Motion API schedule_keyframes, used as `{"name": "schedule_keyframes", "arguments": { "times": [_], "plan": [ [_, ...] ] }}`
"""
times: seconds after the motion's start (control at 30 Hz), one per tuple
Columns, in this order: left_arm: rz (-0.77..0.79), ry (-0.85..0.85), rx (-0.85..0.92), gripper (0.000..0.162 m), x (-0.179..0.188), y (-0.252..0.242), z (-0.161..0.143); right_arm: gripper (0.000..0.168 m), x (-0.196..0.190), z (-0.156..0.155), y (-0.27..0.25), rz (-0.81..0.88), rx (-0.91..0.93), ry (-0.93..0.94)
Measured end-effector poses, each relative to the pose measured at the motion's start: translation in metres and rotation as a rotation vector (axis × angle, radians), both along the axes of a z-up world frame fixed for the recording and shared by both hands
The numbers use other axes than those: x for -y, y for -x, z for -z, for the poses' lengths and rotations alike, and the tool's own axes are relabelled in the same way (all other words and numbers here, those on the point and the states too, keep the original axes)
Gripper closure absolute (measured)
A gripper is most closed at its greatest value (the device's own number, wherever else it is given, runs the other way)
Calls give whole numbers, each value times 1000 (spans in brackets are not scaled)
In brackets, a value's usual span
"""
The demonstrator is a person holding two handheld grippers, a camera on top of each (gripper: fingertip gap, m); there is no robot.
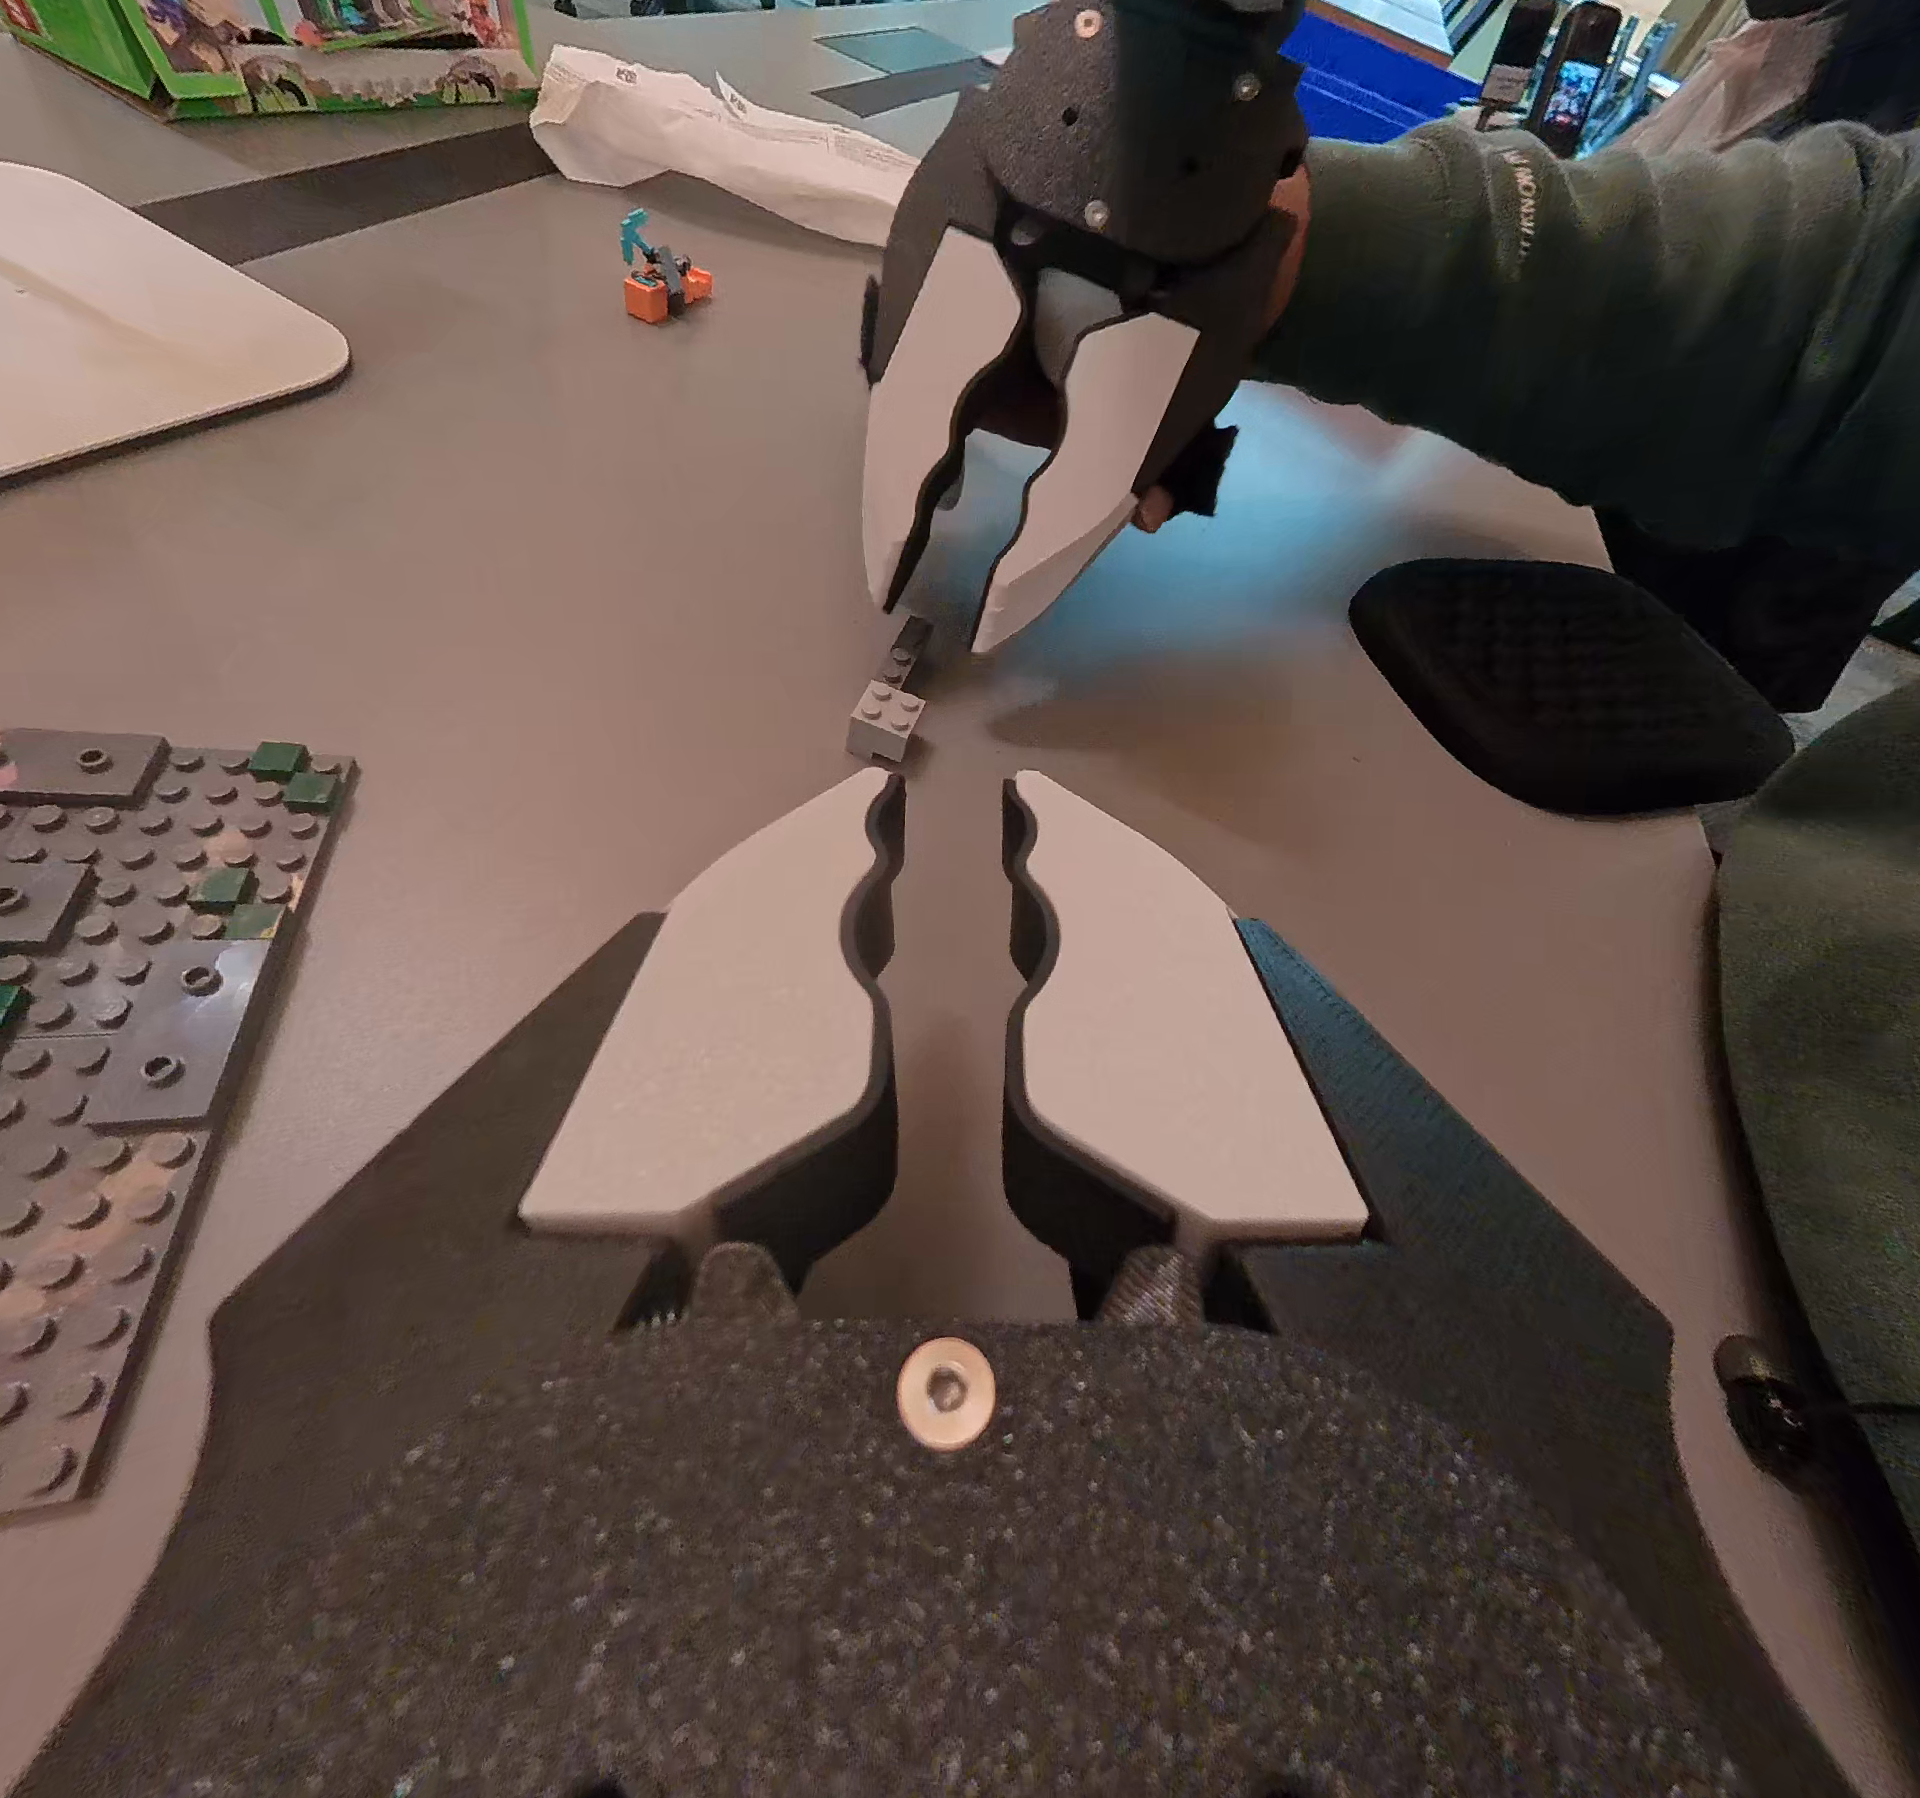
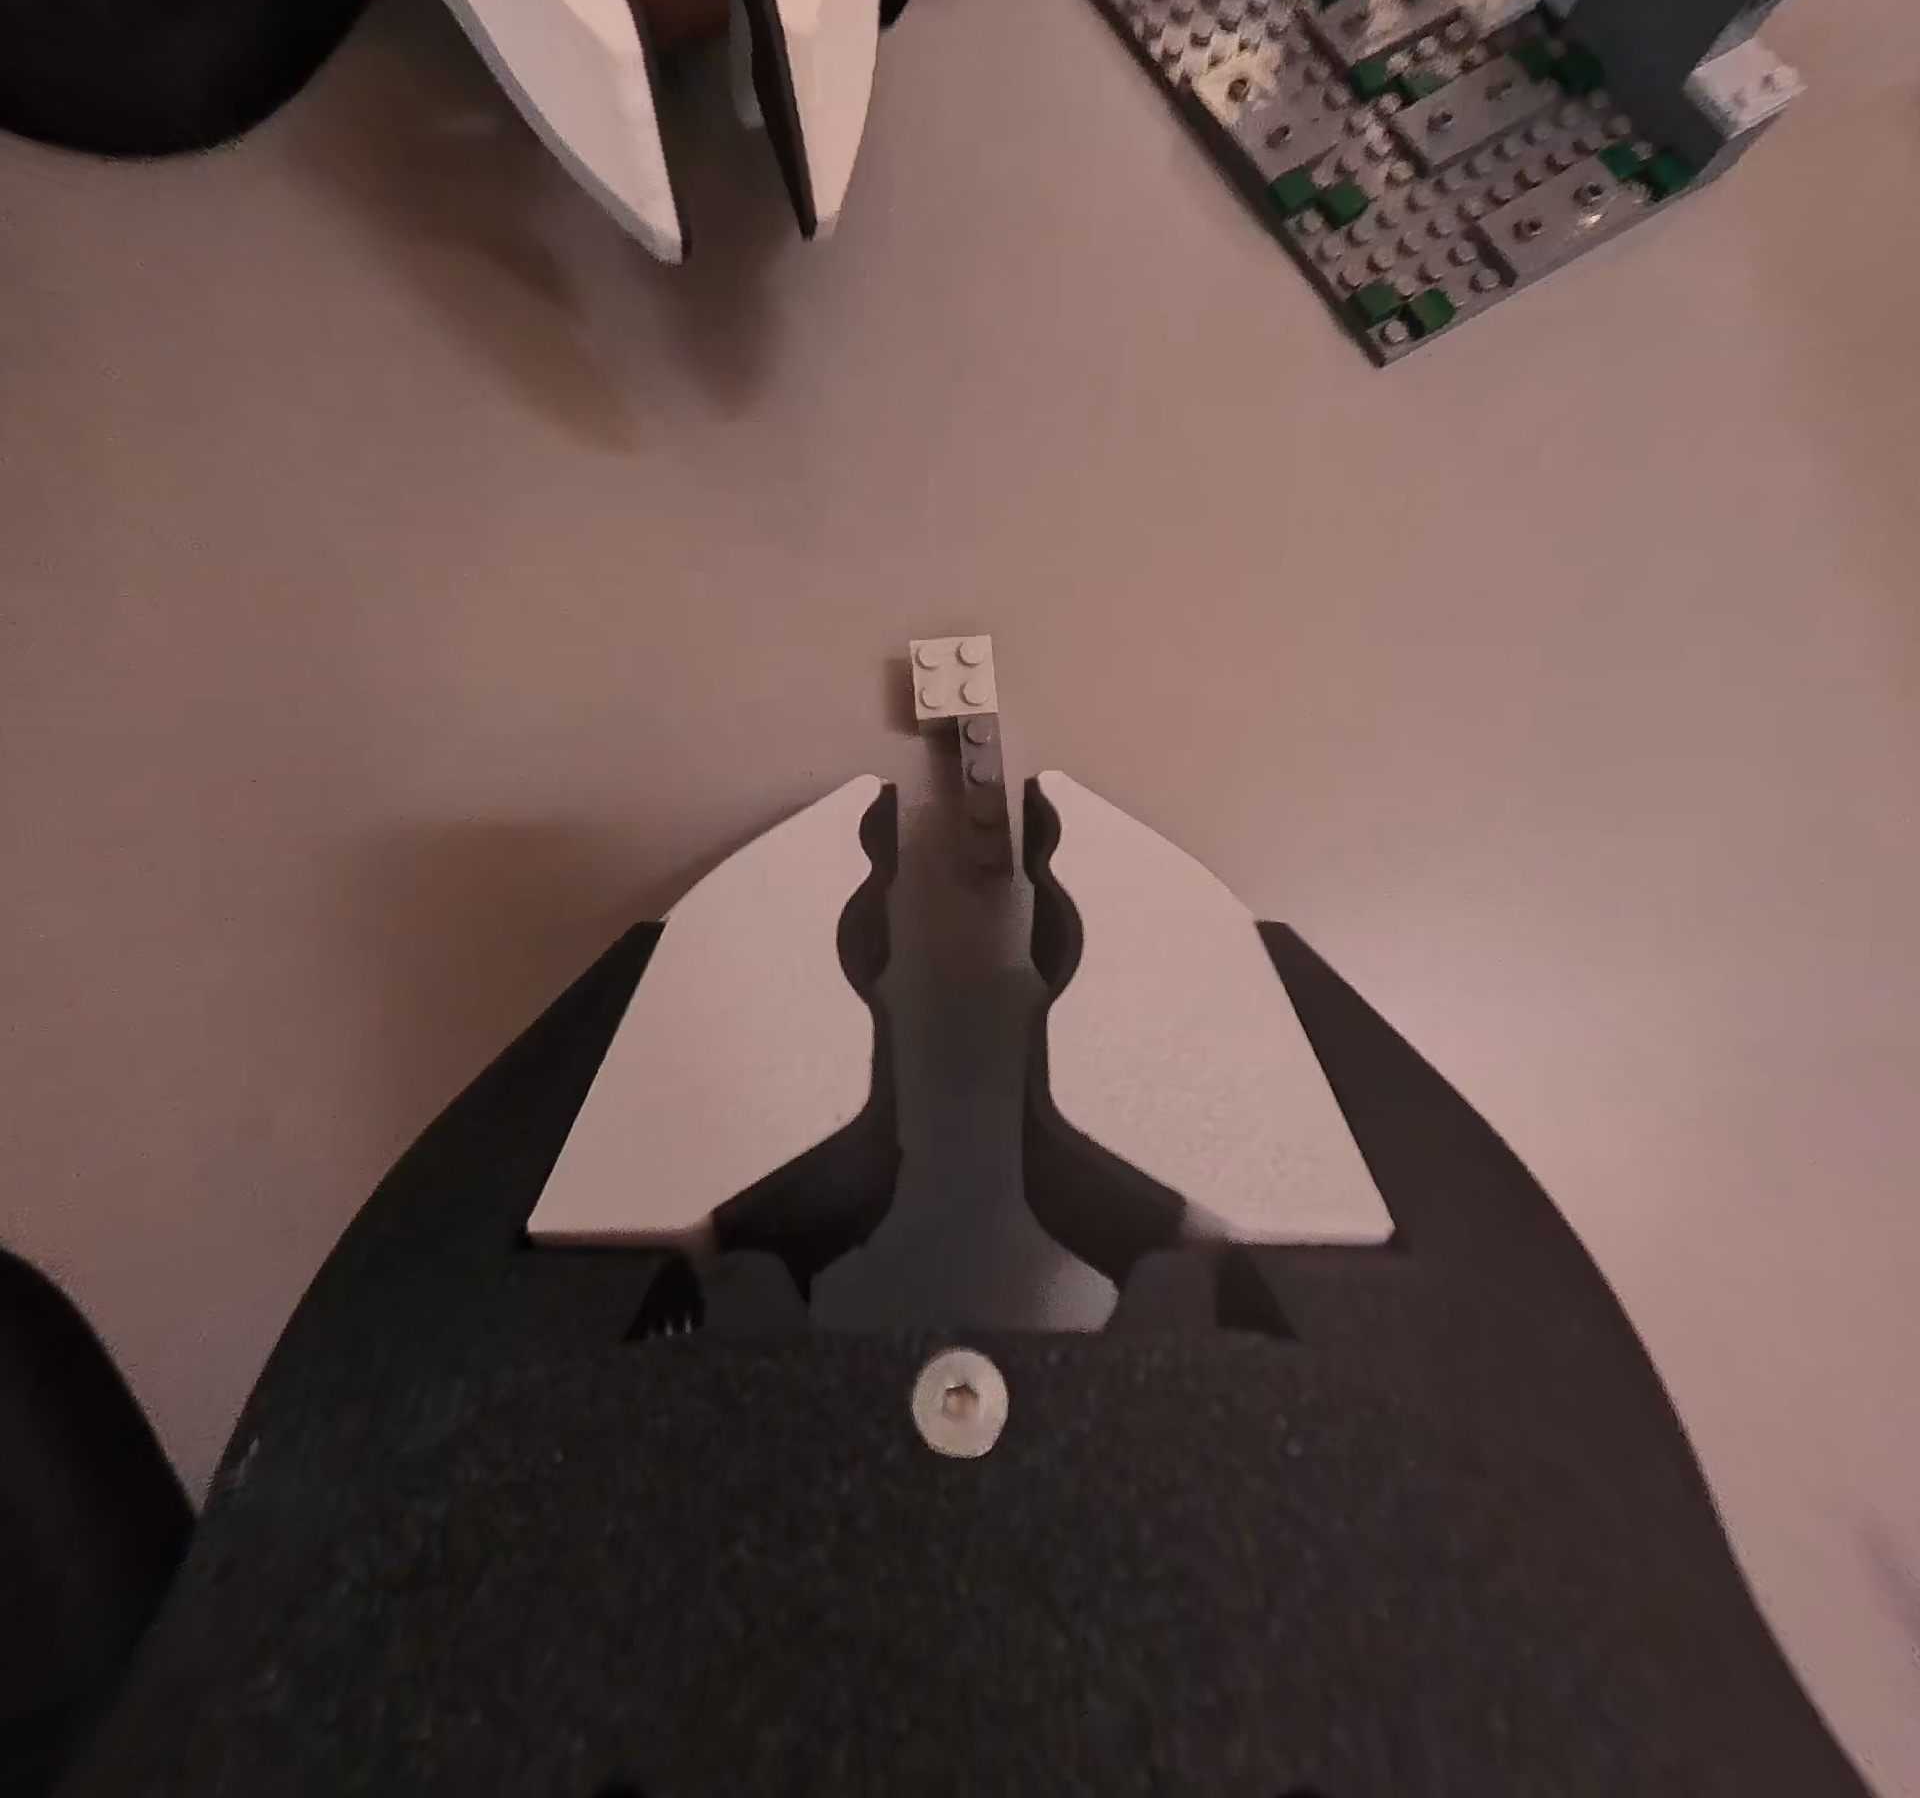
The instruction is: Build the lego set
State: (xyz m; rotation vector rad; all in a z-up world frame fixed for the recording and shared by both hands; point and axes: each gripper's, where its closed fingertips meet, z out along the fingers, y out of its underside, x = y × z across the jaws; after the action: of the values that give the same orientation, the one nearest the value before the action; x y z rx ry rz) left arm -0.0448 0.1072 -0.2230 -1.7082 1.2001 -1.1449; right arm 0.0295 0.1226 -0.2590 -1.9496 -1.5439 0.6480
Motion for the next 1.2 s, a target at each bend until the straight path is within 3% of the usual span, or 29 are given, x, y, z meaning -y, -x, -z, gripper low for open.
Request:
{"name": "schedule_keyframes", "arguments": {
  "times": [0.2,0.5,0.6,0.83,1.2],
  "plan": [
    [8,-6,4,147,1,0,-1,141,7,-21,-2,136,-120,-34],
    [-146,-83,92,162,-25,15,-21,168,12,-68,6,512,-497,-83],
    [-224,-113,130,162,-36,23,-29,168,5,-75,1,611,-569,-157],
    [-365,-224,161,162,-56,35,-39,168,-9,-85,-29,710,-590,-410],
    [-543,-389,138,162,-63,38,-56,168,-10,-98,-48,803,-592,-492]
  ]
}}
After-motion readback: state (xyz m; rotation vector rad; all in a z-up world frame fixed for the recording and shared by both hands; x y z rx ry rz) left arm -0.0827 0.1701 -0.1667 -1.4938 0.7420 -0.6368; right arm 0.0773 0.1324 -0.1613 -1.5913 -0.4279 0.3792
